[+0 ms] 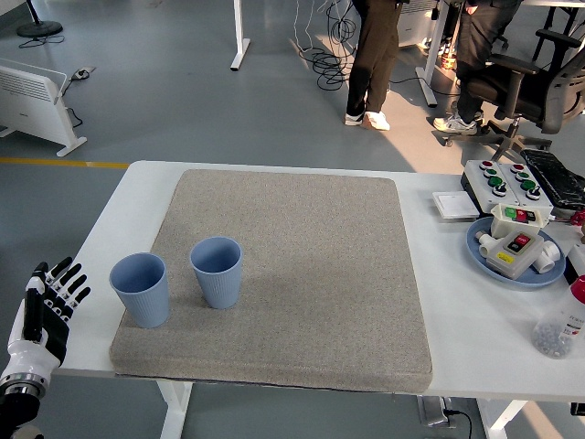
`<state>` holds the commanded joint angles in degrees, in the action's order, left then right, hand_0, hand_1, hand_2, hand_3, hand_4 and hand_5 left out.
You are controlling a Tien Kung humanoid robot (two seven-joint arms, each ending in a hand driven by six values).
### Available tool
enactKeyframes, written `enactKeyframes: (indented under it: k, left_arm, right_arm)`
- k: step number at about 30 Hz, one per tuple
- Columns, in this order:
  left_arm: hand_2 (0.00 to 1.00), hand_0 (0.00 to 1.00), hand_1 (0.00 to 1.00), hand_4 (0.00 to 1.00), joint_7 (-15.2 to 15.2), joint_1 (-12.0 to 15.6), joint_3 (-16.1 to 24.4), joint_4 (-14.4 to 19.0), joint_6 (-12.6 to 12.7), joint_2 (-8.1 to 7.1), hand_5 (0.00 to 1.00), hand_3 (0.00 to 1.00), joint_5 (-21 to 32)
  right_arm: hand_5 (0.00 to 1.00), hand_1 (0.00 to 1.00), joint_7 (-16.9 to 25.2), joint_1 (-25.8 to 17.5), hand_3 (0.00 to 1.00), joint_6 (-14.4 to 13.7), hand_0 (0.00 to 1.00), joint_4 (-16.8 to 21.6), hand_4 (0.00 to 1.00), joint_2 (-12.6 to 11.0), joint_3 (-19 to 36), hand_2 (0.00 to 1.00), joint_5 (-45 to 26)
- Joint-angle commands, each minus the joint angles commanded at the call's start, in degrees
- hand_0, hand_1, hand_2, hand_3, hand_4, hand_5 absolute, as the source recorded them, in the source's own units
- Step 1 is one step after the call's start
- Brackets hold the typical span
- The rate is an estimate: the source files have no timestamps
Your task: Push cup pick cup insert cup
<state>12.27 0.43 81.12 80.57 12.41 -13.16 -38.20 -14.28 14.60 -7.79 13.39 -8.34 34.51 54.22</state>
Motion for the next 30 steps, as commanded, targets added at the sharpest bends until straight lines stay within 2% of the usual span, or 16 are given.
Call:
enactKeyframes:
  k: [25,30]
  left_arm:
    - [0.85,0.826,0.847,0.574,0.2,-0.1,-0.3,0.0,0.3,0.02,0.998,0.798,0.2]
    - [0.836,0.816,0.838,0.573,1.1,0.2,-0.3,0.5,1.8,-0.03,0.998,0.786,-0.6]
  right_arm:
    - [0.452,0.544,0.1,0.1,0.569,0.0,0.523,0.0,0.119,0.0,-0.1,0.623,-0.2]
    - [0.454,0.544,0.0,0.0,0.568,0.0,0.523,0.0,0.12,0.0,0.1,0.623,0.1]
